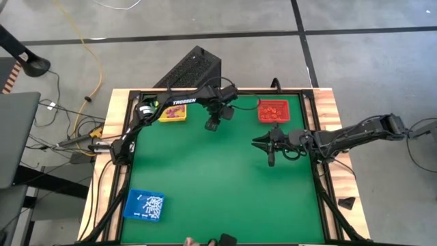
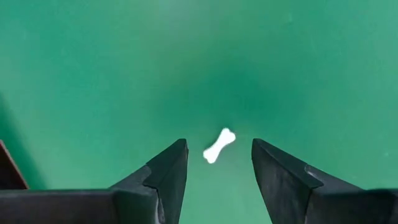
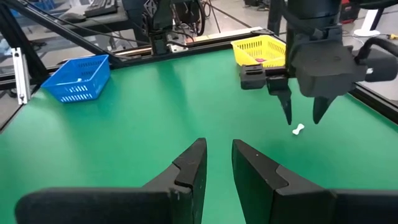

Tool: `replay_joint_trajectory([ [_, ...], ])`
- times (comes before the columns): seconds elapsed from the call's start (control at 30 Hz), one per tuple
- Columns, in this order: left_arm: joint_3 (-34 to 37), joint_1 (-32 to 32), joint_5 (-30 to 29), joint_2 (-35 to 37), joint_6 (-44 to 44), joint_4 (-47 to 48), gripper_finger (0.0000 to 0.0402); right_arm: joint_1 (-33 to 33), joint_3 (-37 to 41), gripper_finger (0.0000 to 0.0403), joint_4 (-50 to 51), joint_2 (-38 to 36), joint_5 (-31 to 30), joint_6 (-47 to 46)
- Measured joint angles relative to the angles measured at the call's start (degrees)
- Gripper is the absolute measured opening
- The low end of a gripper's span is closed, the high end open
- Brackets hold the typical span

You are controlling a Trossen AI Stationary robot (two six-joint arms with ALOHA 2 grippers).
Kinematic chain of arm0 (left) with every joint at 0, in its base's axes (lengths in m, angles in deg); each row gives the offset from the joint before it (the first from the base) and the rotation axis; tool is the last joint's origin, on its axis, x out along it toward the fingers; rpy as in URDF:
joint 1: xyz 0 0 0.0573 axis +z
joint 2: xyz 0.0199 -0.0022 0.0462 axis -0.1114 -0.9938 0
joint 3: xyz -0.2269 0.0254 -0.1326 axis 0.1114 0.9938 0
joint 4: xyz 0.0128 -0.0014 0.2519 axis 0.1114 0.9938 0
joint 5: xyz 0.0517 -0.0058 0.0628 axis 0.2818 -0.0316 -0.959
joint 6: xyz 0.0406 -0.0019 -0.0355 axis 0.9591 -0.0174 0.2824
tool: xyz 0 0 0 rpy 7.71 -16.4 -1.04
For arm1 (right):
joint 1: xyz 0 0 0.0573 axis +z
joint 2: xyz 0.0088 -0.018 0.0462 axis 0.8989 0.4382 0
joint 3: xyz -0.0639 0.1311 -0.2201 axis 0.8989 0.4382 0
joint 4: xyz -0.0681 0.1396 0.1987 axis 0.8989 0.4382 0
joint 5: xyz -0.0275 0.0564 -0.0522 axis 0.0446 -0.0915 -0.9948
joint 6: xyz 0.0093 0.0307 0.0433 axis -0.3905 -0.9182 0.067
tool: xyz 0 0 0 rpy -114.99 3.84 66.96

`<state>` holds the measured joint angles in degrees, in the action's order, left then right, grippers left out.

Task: Sort Halloween decoration
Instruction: Put the white bone toy into the blue bin

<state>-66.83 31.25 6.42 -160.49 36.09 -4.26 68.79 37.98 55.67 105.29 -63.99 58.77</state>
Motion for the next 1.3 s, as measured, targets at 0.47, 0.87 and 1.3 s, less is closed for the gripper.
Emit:
replay_joint_trajectory([
  [0.47, 5.17, -0.39, -6.63, -0.02, 4.92, -3.54, 0.0165, 0.00, 0.00, 0.0109, 0.04, 0.00, 0.00, 0.04],
  [0.87, 5.15, -0.32, -6.67, -0.02, 3.02, -1.46, 0.0155, 0.00, 0.00, 0.0109, 0.03, 0.00, 0.03, -0.28],
  [1.3, 5.15, -0.35, -6.51, -0.02, 2.76, -1.64, 0.0155, 0.00, 0.00, 0.0109, -0.02, 0.00, 0.06, -0.91],
])
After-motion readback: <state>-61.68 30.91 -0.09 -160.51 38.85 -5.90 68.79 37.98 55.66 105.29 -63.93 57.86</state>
